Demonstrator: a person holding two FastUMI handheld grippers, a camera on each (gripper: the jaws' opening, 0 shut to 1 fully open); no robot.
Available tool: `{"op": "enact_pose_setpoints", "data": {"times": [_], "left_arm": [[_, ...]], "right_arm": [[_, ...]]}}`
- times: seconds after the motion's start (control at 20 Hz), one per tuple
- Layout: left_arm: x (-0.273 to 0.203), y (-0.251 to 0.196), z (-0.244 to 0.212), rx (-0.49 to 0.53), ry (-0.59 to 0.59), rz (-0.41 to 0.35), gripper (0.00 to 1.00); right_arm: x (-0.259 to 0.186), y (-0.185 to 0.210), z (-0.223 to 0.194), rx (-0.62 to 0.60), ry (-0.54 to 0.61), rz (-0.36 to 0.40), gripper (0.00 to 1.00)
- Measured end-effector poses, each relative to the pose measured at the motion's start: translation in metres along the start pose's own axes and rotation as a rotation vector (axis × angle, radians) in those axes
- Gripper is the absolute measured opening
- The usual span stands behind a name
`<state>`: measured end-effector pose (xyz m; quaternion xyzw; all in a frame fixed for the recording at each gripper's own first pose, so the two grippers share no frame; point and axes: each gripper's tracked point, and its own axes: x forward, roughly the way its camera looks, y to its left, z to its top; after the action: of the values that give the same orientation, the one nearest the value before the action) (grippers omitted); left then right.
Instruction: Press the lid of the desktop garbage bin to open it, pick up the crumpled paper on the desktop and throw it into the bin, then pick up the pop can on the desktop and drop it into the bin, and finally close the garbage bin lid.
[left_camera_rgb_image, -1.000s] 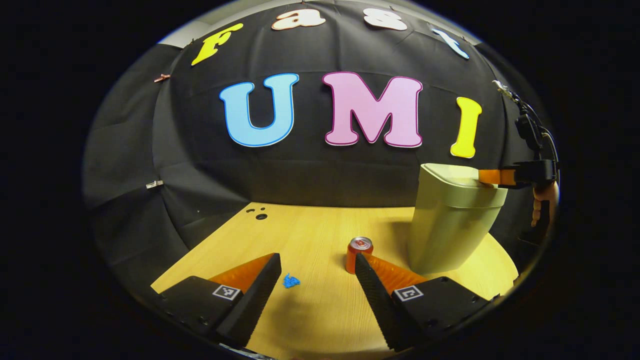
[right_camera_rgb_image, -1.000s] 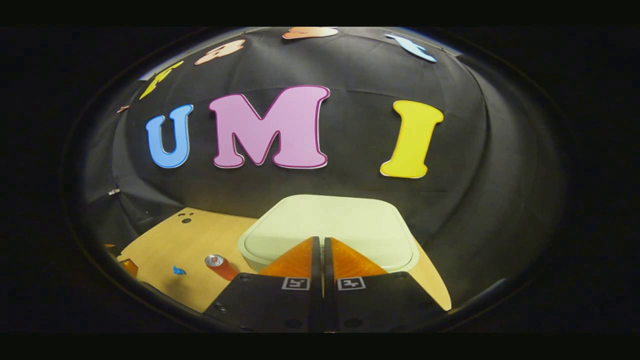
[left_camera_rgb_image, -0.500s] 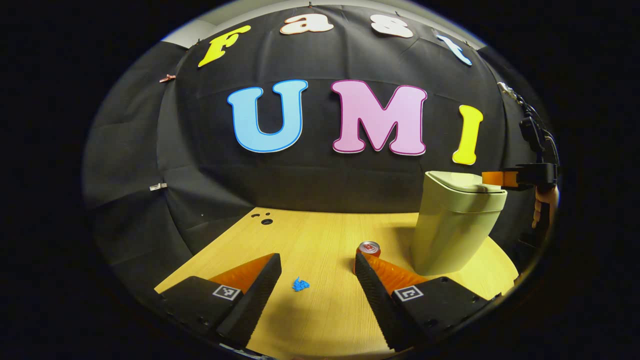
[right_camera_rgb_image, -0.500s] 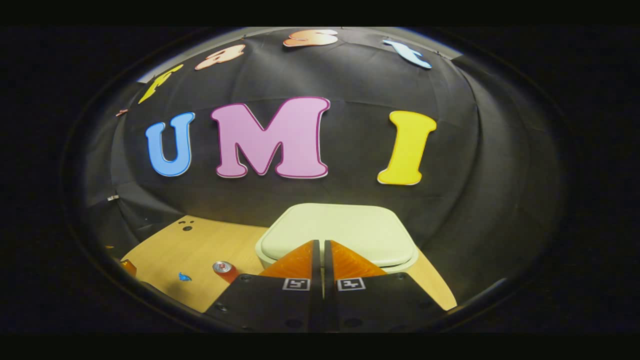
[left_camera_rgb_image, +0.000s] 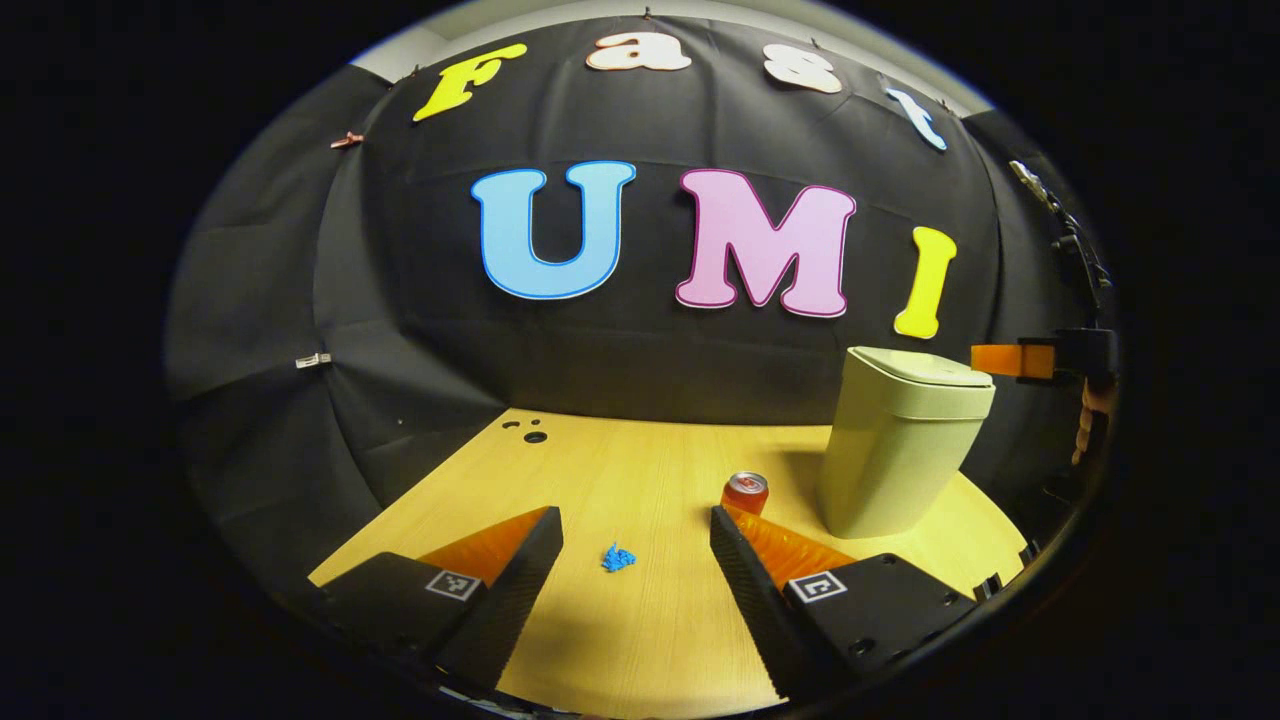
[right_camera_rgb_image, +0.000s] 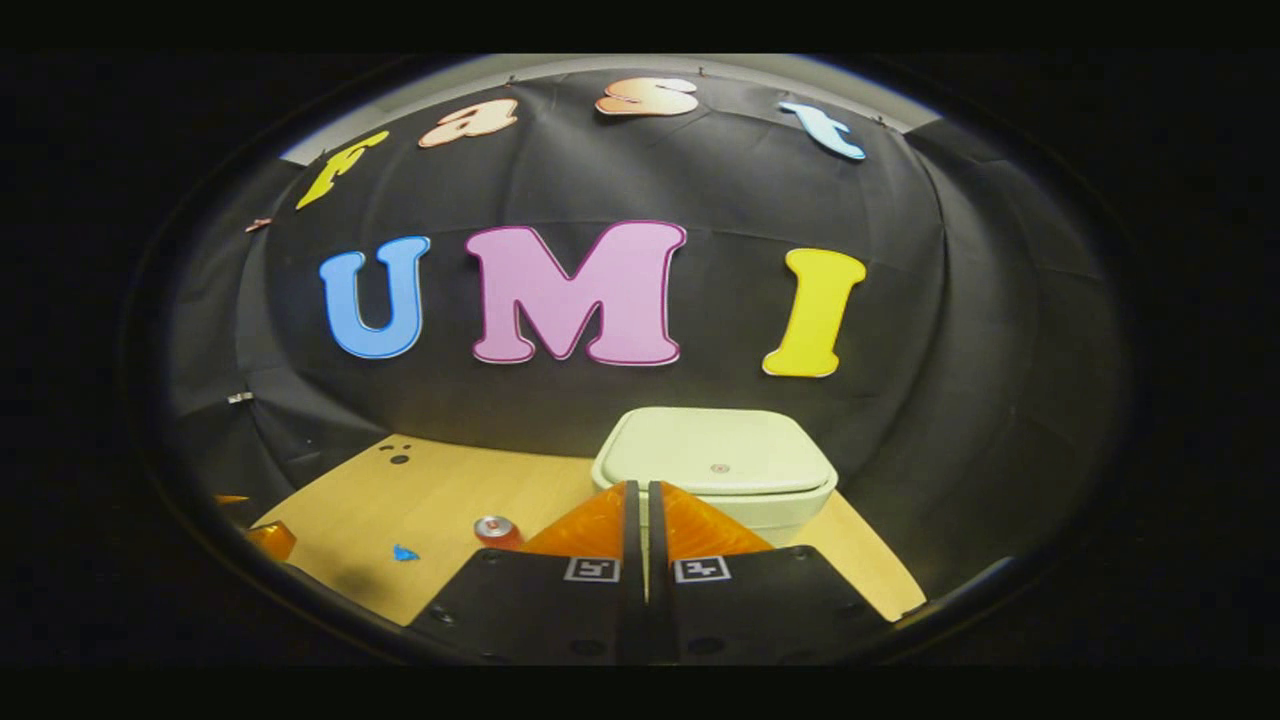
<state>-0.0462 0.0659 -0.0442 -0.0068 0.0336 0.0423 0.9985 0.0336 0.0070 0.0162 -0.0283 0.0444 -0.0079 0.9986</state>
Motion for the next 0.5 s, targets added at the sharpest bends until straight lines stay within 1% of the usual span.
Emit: {"op": "enact_pose_setpoints", "data": {"times": [0.05, 0.1, 0.2, 0.25, 0.3, 0.35, 0.4, 0.5], "left_arm": [[-0.003, 0.005, -0.002, 0.005, -0.004, -0.007, 0.96], [-0.006, 0.008, -0.005, 0.009, -0.007, -0.019, 0.96], [-0.011, 0.014, -0.009, 0.010, -0.017, -0.040, 0.96], [-0.013, 0.018, -0.010, 0.011, -0.018, -0.047, 0.96], [-0.014, 0.021, -0.013, 0.013, -0.020, -0.050, 0.95], [-0.016, 0.025, -0.012, 0.013, -0.022, -0.052, 0.95], [-0.017, 0.027, -0.014, 0.011, -0.022, -0.052, 0.95], [-0.016, 0.031, -0.016, 0.008, -0.015, -0.052, 0.95]], "right_arm": [[-0.008, 0.004, -0.003, 0.002, 0.000, -0.005, 0.00], [-0.015, 0.009, -0.005, 0.003, 0.001, -0.007, 0.05], [-0.029, 0.018, -0.012, -0.001, 0.010, -0.012, 0.06], [-0.035, 0.023, -0.014, -0.002, 0.013, -0.013, 0.00], [-0.040, 0.029, -0.018, 0.000, 0.018, -0.008, 0.00], [-0.045, 0.035, -0.020, 0.002, 0.024, 0.000, 0.06], [-0.048, 0.039, -0.023, 0.004, 0.028, 0.006, 0.05], [-0.051, 0.048, -0.034, 0.008, 0.050, 0.019, 0.11]]}}
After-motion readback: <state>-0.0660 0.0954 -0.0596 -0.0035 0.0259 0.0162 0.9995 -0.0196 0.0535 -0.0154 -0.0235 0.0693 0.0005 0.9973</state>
